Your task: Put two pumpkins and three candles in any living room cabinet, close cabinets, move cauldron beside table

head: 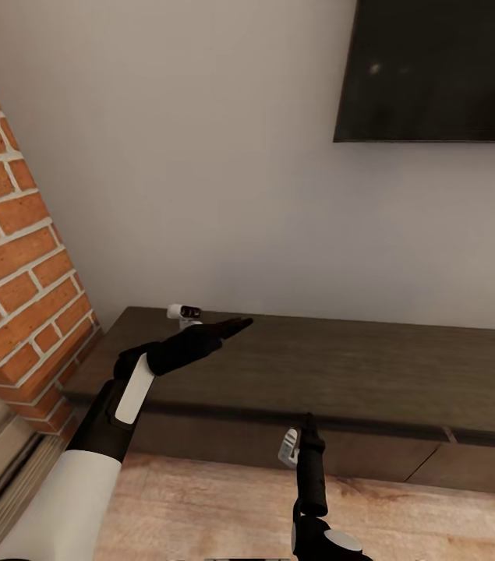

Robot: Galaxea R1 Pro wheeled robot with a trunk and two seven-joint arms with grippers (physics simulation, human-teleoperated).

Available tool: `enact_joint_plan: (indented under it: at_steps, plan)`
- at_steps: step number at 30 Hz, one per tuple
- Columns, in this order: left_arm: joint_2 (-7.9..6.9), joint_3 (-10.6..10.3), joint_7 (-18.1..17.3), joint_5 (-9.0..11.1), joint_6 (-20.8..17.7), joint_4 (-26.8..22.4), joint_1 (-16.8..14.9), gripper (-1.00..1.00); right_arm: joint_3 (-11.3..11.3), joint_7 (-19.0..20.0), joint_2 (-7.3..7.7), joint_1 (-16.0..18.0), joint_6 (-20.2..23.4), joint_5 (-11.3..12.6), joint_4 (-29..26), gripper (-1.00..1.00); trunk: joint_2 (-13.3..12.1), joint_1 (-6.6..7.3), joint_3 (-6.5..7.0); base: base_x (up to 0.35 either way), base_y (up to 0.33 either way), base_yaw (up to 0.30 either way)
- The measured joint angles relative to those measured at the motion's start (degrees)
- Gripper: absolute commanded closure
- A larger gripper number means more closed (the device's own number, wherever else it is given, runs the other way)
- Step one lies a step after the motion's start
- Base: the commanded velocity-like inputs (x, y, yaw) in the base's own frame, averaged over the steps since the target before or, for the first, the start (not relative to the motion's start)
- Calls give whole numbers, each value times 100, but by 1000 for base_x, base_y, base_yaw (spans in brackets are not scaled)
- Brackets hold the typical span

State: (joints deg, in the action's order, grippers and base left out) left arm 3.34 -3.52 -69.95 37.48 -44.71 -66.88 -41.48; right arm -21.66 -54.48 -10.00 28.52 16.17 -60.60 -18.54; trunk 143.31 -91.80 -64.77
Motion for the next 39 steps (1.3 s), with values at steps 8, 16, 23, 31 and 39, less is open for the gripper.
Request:
enact_joint_plan:
  at_steps: [8,16,23,31,39]
  plan:
    - [0,0,-1,4,-1,-3,-1,-100,32,57,1,-6,-60,84,33,100,-1,-2,-2,-68,0,0]
    - [0,0,2,4,5,-3,-1,-100,30,54,1,-6,-62,89,36,100,-1,-2,-2,-1,0,0]
    - [0,0,6,5,222,4,-1,-100,25,72,1,-6,-69,81,25,100,-1,-2,-2,-79,0,0]
    - [4,-6,8,4,244,0,0,-100,-2,100,0,-4,-76,47,22,100,-1,-2,-2,-208,0,0]
    - [6,-8,7,4,245,1,0,-100,-80,136,0,-6,-78,3,18,100,-1,-2,-2,-332,0,0]
